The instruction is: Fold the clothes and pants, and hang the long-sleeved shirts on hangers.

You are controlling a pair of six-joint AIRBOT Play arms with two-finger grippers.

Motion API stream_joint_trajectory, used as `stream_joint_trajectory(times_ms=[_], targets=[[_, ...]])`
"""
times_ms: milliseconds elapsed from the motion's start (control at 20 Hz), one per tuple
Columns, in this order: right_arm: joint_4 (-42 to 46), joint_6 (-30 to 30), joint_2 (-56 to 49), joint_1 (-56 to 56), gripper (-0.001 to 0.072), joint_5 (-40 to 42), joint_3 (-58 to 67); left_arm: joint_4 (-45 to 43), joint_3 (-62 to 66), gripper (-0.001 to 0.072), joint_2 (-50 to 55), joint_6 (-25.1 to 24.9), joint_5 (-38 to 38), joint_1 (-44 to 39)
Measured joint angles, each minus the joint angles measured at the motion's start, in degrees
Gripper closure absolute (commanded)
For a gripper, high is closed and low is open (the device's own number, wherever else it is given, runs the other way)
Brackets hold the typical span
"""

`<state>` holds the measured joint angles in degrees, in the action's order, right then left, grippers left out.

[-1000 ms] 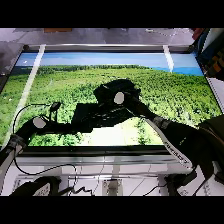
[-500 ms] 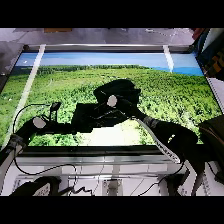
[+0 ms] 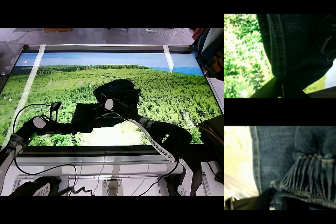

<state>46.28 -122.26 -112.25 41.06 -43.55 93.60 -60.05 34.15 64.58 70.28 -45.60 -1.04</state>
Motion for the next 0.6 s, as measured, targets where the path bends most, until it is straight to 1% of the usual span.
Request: stream_joint_trajectory(times_ms=[200, 300, 400, 600], targets=[[1.42, -0.94, -0.22, -0.22, 0.0661, 3.37, 2.1, 0.02, 0.0, 0.0684, 0.0, 0.02, 0.02, 0.0], [3.67, -0.98, -0.22, -1.14, 0.0661, 1.9, 5.14, 0.02, 0.0, 0.0685, 0.0, 0.02, 0.07, 0.0], [7.19, 0.5, 0.11, -3.43, 0.0662, -2.36, 9.44, 0.04, 0.0, 0.0685, 0.0, 0.02, 0.68, 0.0], [17.03, 9.14, 2.58, -11.87, 0.0662, -17.46, 18.84, 0.04, 1.31, 0.0686, 0.02, 0.15, 3.26, 0.48]])
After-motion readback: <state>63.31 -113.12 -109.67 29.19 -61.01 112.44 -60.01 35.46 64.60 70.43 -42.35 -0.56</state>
